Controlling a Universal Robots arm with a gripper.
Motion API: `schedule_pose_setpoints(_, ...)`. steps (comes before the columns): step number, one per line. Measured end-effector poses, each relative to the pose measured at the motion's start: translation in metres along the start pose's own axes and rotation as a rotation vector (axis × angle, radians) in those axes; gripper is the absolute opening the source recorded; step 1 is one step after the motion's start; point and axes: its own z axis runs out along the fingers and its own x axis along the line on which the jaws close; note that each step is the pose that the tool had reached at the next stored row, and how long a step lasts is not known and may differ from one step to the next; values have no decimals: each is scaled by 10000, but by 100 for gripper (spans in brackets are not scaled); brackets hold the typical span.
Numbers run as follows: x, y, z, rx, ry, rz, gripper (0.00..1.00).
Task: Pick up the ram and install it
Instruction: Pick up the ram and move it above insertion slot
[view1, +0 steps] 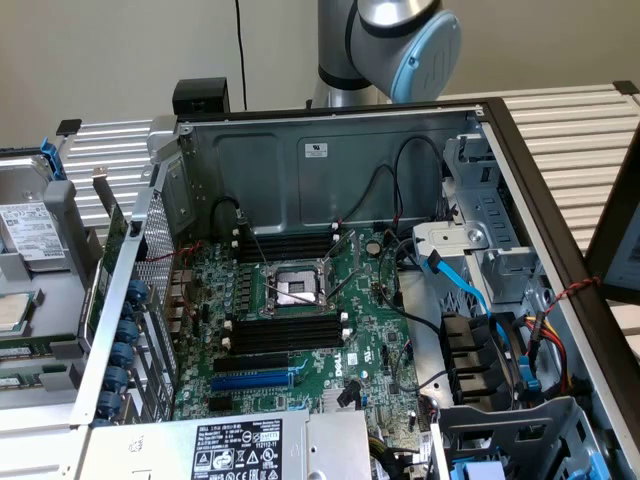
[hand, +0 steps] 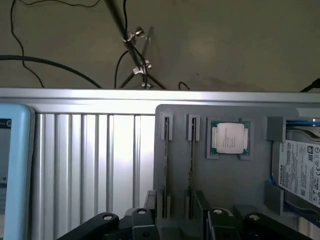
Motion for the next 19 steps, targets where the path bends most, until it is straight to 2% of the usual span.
schedule_pose_setpoints(7, 59, -9, 128, 0, 1, -19, 42)
schedule_pose_setpoints(13, 59, -148, 237, 1, 13, -96, 42)
schedule_pose_setpoints(19, -51, -145, 310, -14, 47, -164, 42)
